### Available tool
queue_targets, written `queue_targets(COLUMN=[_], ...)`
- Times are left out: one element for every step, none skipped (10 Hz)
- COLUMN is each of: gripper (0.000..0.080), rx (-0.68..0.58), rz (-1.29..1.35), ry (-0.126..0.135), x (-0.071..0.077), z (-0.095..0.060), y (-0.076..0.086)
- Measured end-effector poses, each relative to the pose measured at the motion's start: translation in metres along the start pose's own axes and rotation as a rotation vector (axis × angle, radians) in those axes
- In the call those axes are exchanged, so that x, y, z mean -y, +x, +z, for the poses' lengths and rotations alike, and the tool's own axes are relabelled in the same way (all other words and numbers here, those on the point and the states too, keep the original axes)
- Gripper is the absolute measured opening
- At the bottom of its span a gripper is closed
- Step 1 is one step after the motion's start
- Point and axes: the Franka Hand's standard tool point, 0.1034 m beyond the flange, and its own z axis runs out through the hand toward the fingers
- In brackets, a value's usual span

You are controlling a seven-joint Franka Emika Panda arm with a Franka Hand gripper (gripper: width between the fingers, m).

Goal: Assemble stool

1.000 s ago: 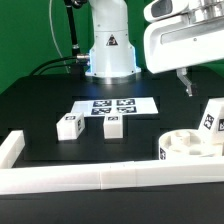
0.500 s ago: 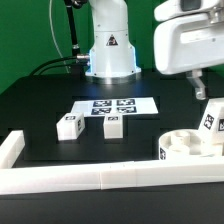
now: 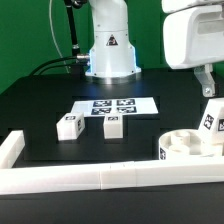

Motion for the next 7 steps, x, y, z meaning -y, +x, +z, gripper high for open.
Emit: queue_targets(gripper=[0.0649,0.0649,0.0649,0.0649,0.0649,0.0649,0.0649], rx=[0.008,0.021,0.033,0.045,0.056,0.069,0.073], rz=[-0.131,-0.215,-0.369,-0.486,-0.559,-0.643,-0.689], ry=[-0.011,-0.025,-0.038,-0.052,-0.06,-0.063,-0.064], x=[-0.0016,0.0,-0.0029,-0.0051,-0.0064,-0.0078,-0.0093], z=[0.0025,0.0042,0.004,0.0031,0.0017,0.0007,0.001], y=[-0.0024,-0.0026,-0.0035,-0.0032,-0.0017,-0.0011,-0.002])
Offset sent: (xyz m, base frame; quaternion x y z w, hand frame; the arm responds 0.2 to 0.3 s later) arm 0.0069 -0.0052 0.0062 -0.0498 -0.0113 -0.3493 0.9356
